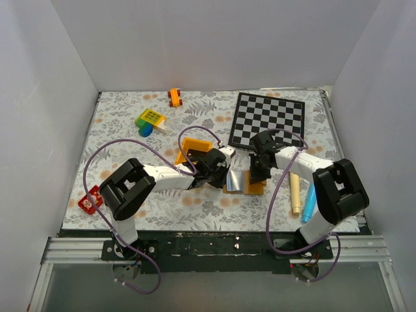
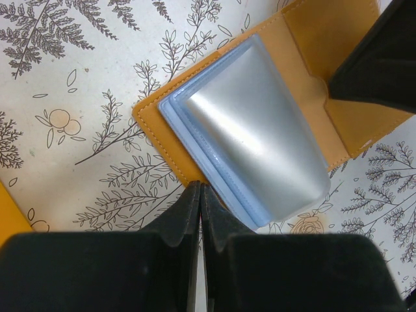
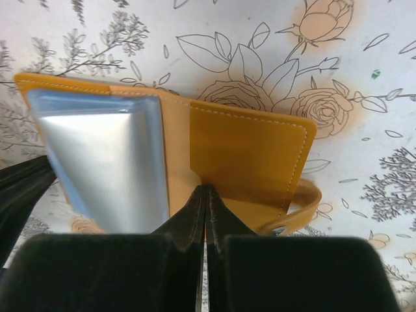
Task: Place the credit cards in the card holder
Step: Open the card holder at the center of the board.
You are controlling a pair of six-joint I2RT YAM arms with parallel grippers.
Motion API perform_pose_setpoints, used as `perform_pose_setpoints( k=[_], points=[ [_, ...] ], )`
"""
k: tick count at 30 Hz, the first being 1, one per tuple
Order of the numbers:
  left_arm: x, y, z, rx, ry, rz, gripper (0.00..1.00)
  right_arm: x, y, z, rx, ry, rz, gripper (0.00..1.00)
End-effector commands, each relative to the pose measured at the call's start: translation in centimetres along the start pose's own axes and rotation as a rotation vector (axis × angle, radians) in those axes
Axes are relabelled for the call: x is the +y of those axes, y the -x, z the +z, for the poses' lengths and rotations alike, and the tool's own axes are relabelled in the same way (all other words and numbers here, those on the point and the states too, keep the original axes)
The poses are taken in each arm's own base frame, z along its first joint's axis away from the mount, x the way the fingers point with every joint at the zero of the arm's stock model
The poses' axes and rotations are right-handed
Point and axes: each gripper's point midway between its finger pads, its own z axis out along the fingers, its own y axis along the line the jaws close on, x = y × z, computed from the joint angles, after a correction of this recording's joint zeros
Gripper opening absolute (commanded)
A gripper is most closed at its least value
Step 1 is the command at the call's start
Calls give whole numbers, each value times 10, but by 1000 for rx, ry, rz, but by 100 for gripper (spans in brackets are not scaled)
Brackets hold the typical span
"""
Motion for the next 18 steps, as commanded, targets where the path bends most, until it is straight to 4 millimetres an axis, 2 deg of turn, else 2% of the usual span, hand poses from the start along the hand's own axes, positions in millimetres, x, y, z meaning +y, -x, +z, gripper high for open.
perform_pose_setpoints(
  k=[1,6,9,18],
  points=[
    [1,9,-1,-20,15,7,0,2,-4,19,13,21,10,1],
    [1,7,-1,-15,15,1,0,-5,-14,33,53,-3,13,1],
    [1,7,-1,-16,14,-1,0,-6,-16,34,58,-2,15,1],
    [0,9,0,-18,14,4,0,8,1,6,-16,54,-6,1]
  ],
)
